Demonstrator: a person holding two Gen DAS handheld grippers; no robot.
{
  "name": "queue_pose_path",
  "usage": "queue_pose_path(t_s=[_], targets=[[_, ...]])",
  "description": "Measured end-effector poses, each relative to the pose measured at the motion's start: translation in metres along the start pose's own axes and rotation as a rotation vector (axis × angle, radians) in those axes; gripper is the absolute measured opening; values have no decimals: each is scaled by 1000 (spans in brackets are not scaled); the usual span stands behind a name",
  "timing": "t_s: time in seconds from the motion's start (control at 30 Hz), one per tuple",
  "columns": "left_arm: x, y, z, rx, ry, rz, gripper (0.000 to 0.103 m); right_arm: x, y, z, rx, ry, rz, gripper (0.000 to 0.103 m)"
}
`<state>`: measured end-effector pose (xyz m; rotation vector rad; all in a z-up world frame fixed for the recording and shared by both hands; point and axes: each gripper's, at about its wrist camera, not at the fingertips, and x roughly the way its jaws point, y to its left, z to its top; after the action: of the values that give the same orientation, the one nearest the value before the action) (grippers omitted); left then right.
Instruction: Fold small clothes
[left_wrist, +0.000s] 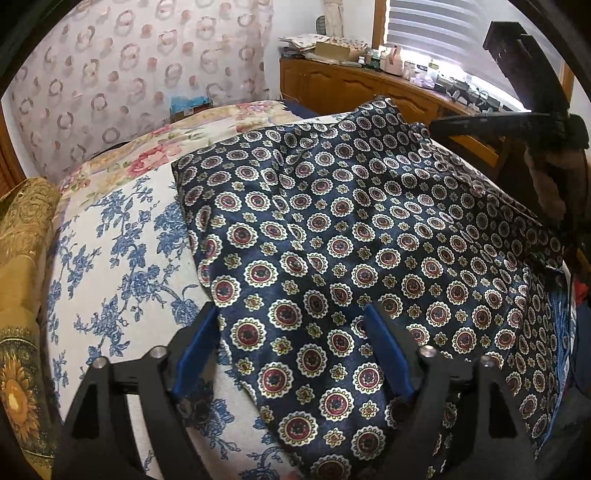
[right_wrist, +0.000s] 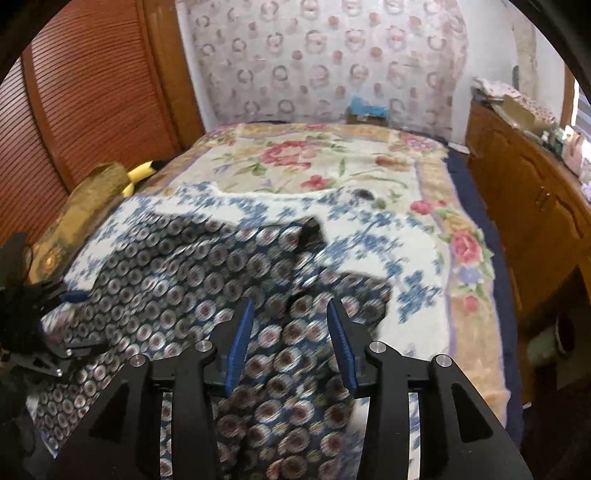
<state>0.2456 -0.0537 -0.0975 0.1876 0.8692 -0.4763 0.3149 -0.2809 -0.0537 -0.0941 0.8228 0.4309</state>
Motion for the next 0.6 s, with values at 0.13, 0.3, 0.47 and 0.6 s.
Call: queue_pose_path(t_s=[0.13,0.3,0.47,0.6], targets=[[0,0,1,3,3,0,85,14,9,-7,-8,43,25,41],[0,1,3,-9,6,11,88,34,14,-14,-17,99,26,38],[0,2,0,-35,8,34,92,41,21,-21,-61,116,10,8],[2,2,-2,-49,12,45,96,32,28,-27,-96,93,-2,1]])
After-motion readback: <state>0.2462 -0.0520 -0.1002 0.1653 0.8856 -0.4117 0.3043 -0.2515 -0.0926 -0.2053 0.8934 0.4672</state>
